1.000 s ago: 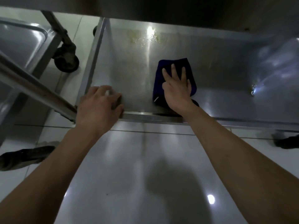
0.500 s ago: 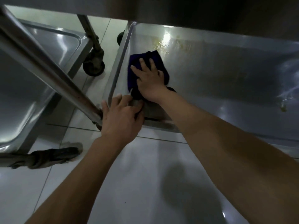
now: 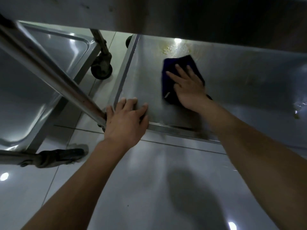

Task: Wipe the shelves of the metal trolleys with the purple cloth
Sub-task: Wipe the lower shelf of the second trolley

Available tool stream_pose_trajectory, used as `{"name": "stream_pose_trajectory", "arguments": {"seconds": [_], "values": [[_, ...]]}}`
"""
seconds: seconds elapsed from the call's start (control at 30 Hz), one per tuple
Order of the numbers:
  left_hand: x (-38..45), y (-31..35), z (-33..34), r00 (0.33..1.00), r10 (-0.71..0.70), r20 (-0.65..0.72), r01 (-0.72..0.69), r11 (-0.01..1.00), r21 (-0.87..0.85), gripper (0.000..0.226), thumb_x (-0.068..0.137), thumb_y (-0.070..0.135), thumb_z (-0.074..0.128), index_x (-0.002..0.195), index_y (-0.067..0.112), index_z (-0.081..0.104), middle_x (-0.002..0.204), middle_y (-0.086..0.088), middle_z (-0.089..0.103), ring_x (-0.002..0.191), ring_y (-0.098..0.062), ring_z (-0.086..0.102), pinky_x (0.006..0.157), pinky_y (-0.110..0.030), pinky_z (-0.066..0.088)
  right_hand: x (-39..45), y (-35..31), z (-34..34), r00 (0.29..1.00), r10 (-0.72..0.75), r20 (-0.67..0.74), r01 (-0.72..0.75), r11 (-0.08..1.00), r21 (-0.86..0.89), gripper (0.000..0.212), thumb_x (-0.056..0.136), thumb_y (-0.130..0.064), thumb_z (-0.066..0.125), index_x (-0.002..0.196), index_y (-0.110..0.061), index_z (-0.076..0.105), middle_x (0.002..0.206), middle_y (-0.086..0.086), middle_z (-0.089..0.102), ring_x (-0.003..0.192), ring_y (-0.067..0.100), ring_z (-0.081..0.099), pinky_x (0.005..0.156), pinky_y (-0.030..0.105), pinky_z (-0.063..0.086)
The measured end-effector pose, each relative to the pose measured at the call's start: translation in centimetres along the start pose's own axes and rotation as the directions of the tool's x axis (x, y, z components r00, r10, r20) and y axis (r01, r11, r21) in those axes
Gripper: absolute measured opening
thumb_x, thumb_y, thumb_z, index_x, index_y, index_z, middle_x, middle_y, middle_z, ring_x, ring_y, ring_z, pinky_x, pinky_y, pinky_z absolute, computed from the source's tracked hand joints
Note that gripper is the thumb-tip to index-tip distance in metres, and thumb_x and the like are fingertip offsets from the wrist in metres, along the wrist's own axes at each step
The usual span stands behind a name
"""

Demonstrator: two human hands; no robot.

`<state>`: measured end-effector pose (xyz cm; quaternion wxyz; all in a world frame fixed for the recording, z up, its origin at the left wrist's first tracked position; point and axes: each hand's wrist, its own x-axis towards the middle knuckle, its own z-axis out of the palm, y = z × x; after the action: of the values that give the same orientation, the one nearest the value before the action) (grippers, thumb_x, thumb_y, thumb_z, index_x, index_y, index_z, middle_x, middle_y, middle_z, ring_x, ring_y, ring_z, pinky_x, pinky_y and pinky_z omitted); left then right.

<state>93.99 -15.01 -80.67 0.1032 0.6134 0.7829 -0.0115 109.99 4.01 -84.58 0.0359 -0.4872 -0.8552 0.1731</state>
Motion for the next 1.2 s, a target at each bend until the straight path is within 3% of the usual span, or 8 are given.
{"name": "stream_pose_trajectory", "arguments": {"seconds": [0.2, 0.33, 0.47, 0.67, 0.83, 0.97, 1.07, 1.2], "values": [[1.6, 3.9, -1.0, 0.997, 0.003, -0.074, -0.005, 1.000, -0.022, 0.031, 0.094, 0.040, 0.052, 0.117, 0.026, 0.067, 0.141, -0.004, 0.048, 0.136, -0.030, 0.036, 0.110, -0.059, 0.034, -5.6, 9.2, -2.7, 0.987, 0.153, -0.055, -0.154, 0.988, -0.003, 0.060, 0.094, -0.041, 0.016, 0.154, -0.050, 0.023, 0.168, -0.008, 0.008, 0.155, 0.023, 0.001, 0.124, 0.043, 0.009], [4.0, 11.2, -0.6, 0.965, 0.233, -0.119, -0.247, 0.961, -0.124, 0.043, 0.093, 0.044, 0.056, 0.134, 0.031, 0.060, 0.148, -0.006, 0.047, 0.136, -0.034, 0.040, 0.103, -0.055, 0.044, -8.7, 13.0, -3.7, 0.989, 0.130, -0.069, -0.130, 0.991, 0.010, 0.054, 0.102, -0.036, 0.022, 0.155, -0.047, 0.021, 0.168, -0.007, 0.007, 0.155, 0.023, -0.001, 0.124, 0.043, 0.009], [5.4, 14.3, 0.6, 0.978, 0.202, -0.048, -0.204, 0.978, -0.051, 0.031, 0.093, 0.049, 0.053, 0.119, 0.034, 0.065, 0.132, -0.005, 0.052, 0.122, -0.038, 0.047, 0.093, -0.059, 0.048, -11.8, 17.7, -4.8, 0.977, 0.169, -0.128, -0.173, 0.985, -0.016, 0.051, 0.107, -0.028, 0.029, 0.157, -0.040, 0.023, 0.169, -0.003, 0.009, 0.155, 0.028, 0.001, 0.124, 0.045, 0.013], [4.5, 16.4, 1.7, 0.959, 0.261, -0.114, -0.260, 0.965, 0.026, 0.036, 0.093, 0.048, 0.053, 0.127, 0.039, 0.059, 0.137, -0.003, 0.052, 0.123, -0.035, 0.048, 0.089, -0.053, 0.045, -13.6, 22.4, -5.7, 0.950, 0.251, -0.185, -0.259, 0.965, -0.023, 0.051, 0.107, -0.023, 0.033, 0.156, -0.035, 0.028, 0.168, 0.002, 0.012, 0.155, 0.032, 0.004, 0.122, 0.048, 0.017], [5.0, 14.7, 0.5, 0.962, 0.257, -0.092, -0.259, 0.966, -0.008, 0.034, 0.087, 0.053, 0.058, 0.117, 0.038, 0.064, 0.137, -0.001, 0.053, 0.124, -0.033, 0.049, 0.092, -0.053, 0.045, -13.4, 23.1, -5.8, 0.943, 0.258, -0.212, -0.271, 0.962, -0.033, 0.050, 0.107, -0.021, 0.035, 0.156, -0.032, 0.032, 0.167, 0.005, 0.015, 0.154, 0.036, 0.005, 0.120, 0.051, 0.020], [4.6, 10.8, 0.6, 0.980, 0.181, -0.086, -0.178, 0.983, 0.039, 0.050, 0.090, 0.064, 0.046, 0.134, 0.043, 0.055, 0.142, -0.003, 0.049, 0.127, -0.037, 0.044, 0.095, -0.057, 0.041, -11.9, 21.5, -5.2, 0.944, 0.273, -0.184, -0.294, 0.951, -0.100, 0.052, 0.107, -0.023, 0.031, 0.157, -0.034, 0.026, 0.168, 0.005, 0.010, 0.154, 0.035, 0.003, 0.119, 0.052, 0.022], [4.9, 10.1, 0.7, 0.979, 0.197, -0.054, -0.193, 0.979, 0.070, 0.054, 0.092, 0.065, 0.040, 0.141, 0.044, 0.050, 0.145, -0.002, 0.046, 0.130, -0.034, 0.044, 0.095, -0.056, 0.042, -9.5, 18.1, -4.8, 0.945, 0.305, -0.114, -0.316, 0.945, -0.089, 0.054, 0.105, -0.029, 0.026, 0.158, -0.041, 0.018, 0.169, -0.002, 0.004, 0.154, 0.031, -0.001, 0.119, 0.052, 0.022], [4.9, 9.4, 1.2, 0.978, 0.195, -0.079, -0.192, 0.980, 0.052, 0.054, 0.095, 0.061, 0.041, 0.144, 0.040, 0.048, 0.149, -0.001, 0.045, 0.135, -0.032, 0.042, 0.098, -0.053, 0.043, -5.9, 10.8, -3.5, 0.977, 0.208, -0.039, -0.210, 0.976, -0.053, 0.065, 0.092, -0.038, 0.017, 0.157, -0.044, 0.017, 0.169, -0.006, 0.002, 0.154, 0.030, -0.003, 0.121, 0.054, 0.011]]}}
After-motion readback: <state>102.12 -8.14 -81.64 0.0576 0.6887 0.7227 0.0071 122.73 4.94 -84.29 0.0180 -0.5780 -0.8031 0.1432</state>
